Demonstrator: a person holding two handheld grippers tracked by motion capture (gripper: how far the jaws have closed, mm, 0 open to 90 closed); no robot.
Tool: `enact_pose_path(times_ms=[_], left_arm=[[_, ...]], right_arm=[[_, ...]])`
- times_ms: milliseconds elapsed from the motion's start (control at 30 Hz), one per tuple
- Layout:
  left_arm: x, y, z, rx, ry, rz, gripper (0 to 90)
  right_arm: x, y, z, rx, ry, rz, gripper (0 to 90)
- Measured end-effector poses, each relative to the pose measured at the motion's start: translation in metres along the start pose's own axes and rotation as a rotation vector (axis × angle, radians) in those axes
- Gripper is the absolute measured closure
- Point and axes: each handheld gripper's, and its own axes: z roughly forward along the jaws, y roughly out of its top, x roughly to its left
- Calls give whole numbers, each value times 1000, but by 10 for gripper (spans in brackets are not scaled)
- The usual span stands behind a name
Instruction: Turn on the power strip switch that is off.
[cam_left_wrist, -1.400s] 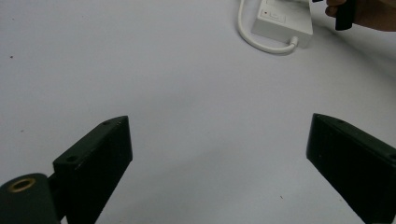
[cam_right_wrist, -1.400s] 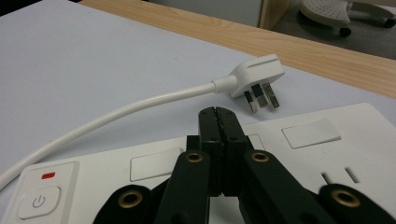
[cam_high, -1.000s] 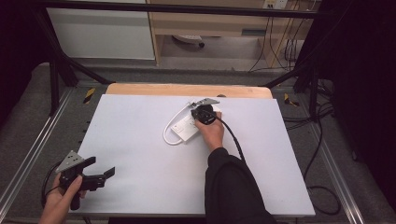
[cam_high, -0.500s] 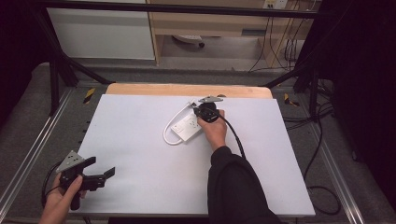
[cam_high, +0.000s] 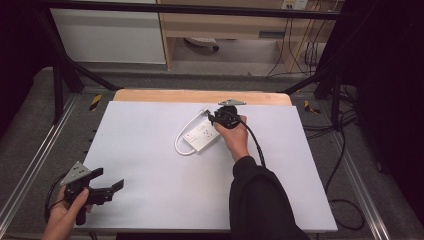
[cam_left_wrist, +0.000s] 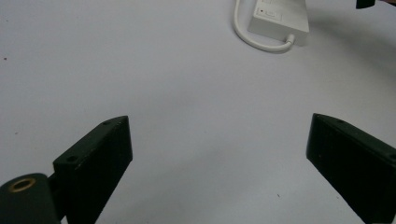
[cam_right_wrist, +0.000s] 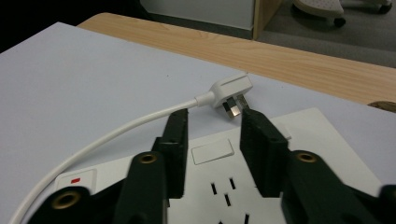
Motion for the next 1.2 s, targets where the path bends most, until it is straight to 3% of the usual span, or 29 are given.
enact_pose_path(times_ms=[200, 433, 567, 1200], left_arm=[[-1, 0, 0, 4, 3, -2, 69], [0, -1, -1, 0, 3, -6, 69], [0, -1, -1, 0, 2, -6, 69], [1, -1, -1, 2, 7, -8, 66]], right_arm=[[-5, 5, -11, 29, 10, 61, 328], [-5, 12, -26, 36, -28, 41, 103], [-9, 17, -37, 17, -38, 51, 50], [-20, 26, -93, -66, -1, 40, 51]])
